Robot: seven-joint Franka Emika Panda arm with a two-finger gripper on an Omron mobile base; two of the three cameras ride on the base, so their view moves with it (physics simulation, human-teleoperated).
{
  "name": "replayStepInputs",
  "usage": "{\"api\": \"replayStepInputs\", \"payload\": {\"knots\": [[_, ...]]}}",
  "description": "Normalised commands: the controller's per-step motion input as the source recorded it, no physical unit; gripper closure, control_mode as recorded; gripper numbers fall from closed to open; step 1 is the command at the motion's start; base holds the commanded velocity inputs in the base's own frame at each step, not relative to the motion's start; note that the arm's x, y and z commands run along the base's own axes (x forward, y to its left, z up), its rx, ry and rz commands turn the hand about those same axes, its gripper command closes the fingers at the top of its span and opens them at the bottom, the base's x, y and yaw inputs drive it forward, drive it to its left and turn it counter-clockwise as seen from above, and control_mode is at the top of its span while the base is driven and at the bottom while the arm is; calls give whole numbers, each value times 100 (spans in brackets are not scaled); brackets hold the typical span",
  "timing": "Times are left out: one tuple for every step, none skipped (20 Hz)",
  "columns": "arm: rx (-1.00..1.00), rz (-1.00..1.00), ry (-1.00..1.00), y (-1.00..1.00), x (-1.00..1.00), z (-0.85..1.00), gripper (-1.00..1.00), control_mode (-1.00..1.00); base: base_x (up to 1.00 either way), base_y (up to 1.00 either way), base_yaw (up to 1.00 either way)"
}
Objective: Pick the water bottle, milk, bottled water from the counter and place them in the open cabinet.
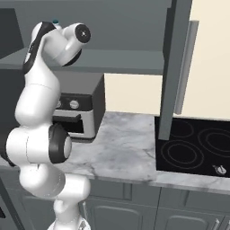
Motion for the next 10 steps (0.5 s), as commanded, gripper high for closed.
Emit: {"api": "replayStepInputs", "payload": {"knots": [[0,0,0,10,36,-13,100,-100,0,0,0],[0,0,0,10,36,-13,100,-100,0,0,0],[0,0,0,10,36,-15,100,-100,0,0,0],[0,0,0,10,36,-15,100,-100,0,0,0],[0,0,0,11,37,-15,100,-100,0,0,0],[0,0,0,11,36,-16,100,-100,0,0,0],[0,0,0,11,37,-14,100,-100,0,0,0],[0,0,0,12,35,-15,100,-100,0,0,0],[0,0,0,11,35,-15,100,-100,0,0,0],[0,0,0,12,35,-15,100,-100,0,0,0]]}}
